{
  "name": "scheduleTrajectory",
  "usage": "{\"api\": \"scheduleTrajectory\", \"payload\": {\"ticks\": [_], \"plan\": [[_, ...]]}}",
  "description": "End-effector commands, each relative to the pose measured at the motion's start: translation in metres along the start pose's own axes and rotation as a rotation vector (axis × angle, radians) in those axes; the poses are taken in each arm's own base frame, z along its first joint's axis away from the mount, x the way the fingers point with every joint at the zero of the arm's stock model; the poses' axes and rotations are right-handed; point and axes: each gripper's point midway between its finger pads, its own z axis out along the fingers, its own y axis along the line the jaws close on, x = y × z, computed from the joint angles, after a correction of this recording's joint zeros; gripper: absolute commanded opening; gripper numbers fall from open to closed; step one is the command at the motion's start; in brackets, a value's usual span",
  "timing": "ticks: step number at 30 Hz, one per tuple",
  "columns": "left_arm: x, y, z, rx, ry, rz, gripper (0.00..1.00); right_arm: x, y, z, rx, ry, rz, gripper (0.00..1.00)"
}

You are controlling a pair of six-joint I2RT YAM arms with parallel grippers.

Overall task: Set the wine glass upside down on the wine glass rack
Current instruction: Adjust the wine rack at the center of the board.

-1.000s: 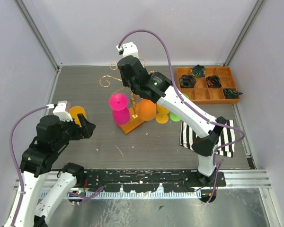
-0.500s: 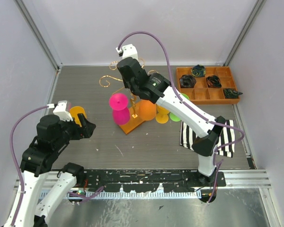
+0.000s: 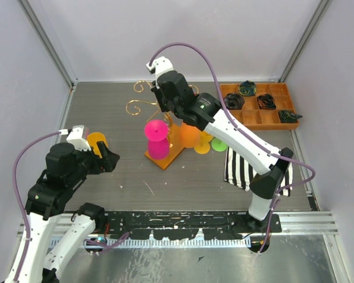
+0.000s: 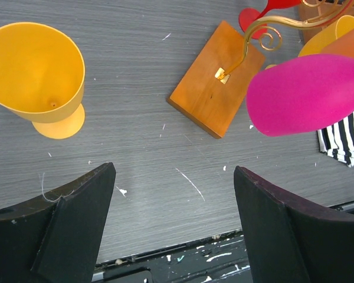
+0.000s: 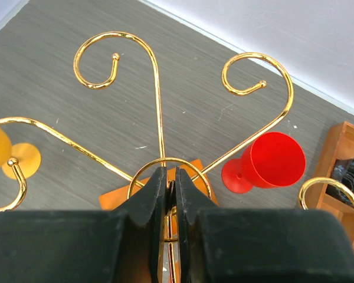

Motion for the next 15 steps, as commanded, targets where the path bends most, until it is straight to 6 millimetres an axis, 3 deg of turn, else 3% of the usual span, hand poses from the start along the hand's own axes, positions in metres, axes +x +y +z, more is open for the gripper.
{"api": "scheduleTrajectory", "payload": {"ticks": [1, 15], "plan": [[-0.002, -0.005, 0.004, 0.030, -0.009, 0.011, 0.88, -0.034, 0.001, -0.020, -0.173, -0.112, -0.048, 0.01], [-0.005, -0.001, -0.001, 0.010, -0.043, 0.006, 0.88, -0.036, 0.017, -0.013, -0.398, -0.187, -0.302, 0.01]]}}
